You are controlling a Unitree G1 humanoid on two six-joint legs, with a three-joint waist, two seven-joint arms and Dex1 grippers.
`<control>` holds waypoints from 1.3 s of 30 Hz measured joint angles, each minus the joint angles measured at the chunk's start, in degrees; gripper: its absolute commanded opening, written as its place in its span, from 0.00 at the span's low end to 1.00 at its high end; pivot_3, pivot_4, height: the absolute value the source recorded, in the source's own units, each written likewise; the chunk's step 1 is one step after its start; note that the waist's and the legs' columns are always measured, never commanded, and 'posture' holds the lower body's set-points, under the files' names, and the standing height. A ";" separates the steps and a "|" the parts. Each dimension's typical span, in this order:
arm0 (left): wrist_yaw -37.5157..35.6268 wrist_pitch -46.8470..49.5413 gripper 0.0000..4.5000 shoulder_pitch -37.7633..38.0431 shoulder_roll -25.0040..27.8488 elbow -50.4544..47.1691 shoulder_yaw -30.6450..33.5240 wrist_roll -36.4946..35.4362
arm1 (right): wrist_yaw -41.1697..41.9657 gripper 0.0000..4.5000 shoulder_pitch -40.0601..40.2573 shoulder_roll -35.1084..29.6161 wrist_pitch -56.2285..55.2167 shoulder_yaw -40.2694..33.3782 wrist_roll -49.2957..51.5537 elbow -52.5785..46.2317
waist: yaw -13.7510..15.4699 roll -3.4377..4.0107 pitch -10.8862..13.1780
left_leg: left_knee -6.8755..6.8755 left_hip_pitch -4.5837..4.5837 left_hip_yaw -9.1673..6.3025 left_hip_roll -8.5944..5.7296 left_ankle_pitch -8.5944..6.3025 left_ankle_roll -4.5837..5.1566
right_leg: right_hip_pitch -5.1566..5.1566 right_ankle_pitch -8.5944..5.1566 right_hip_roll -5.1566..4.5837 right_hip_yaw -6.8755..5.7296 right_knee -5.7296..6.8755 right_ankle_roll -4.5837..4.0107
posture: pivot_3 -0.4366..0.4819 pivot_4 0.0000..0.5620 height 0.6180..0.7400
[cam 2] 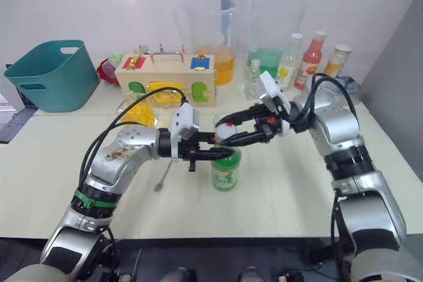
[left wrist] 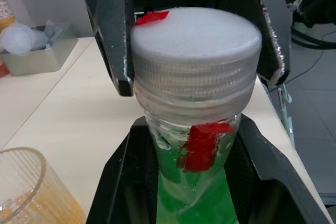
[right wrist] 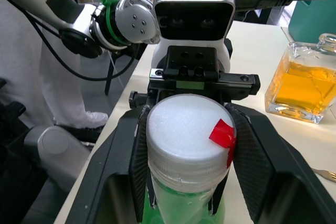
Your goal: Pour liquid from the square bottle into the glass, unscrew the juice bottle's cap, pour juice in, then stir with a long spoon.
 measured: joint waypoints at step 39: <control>-1.75 -5.13 0.28 -1.63 -3.89 8.06 -0.13 -0.55 | -91.13 0.99 38.58 3.84 34.61 -26.36 33.92 -67.02 | 1.71 -0.11 -0.08 | 0.04 -0.01 0.10 -0.04 -0.04 0.09 | 0.03 0.05 0.00 0.18 -0.04 0.07 | 0.48 0.27 1.00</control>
